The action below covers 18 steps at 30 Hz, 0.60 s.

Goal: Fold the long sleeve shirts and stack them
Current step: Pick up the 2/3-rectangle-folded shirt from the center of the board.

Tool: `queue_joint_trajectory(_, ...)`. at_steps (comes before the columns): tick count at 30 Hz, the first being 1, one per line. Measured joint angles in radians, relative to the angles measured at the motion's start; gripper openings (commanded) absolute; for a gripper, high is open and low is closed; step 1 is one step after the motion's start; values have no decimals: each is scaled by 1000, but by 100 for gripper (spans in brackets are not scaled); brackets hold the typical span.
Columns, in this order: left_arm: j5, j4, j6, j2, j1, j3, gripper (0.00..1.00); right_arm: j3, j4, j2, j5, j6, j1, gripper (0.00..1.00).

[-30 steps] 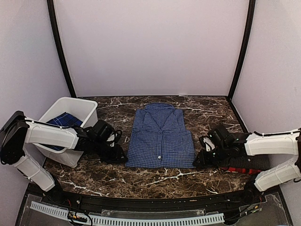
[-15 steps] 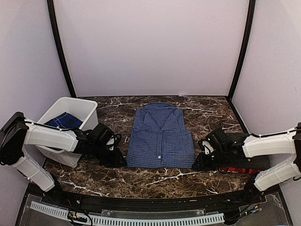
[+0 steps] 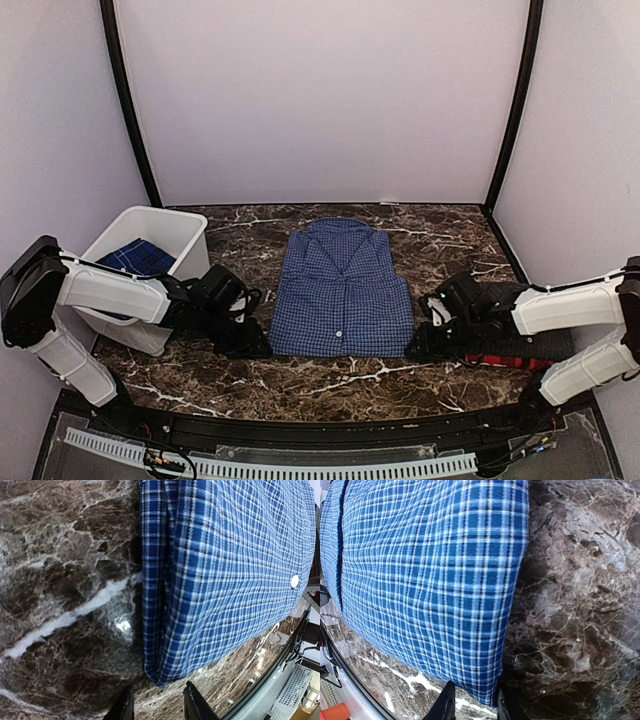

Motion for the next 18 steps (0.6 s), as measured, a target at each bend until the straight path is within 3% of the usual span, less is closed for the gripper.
queue_joint_trajectory(8,12,49,-9,31,0,7,31,-2,20,10,0,3,0,19)
queue_joint_trajectory(18,11,68,-38,68,-5,22,0,-8,5,-5,5,4,0,0)
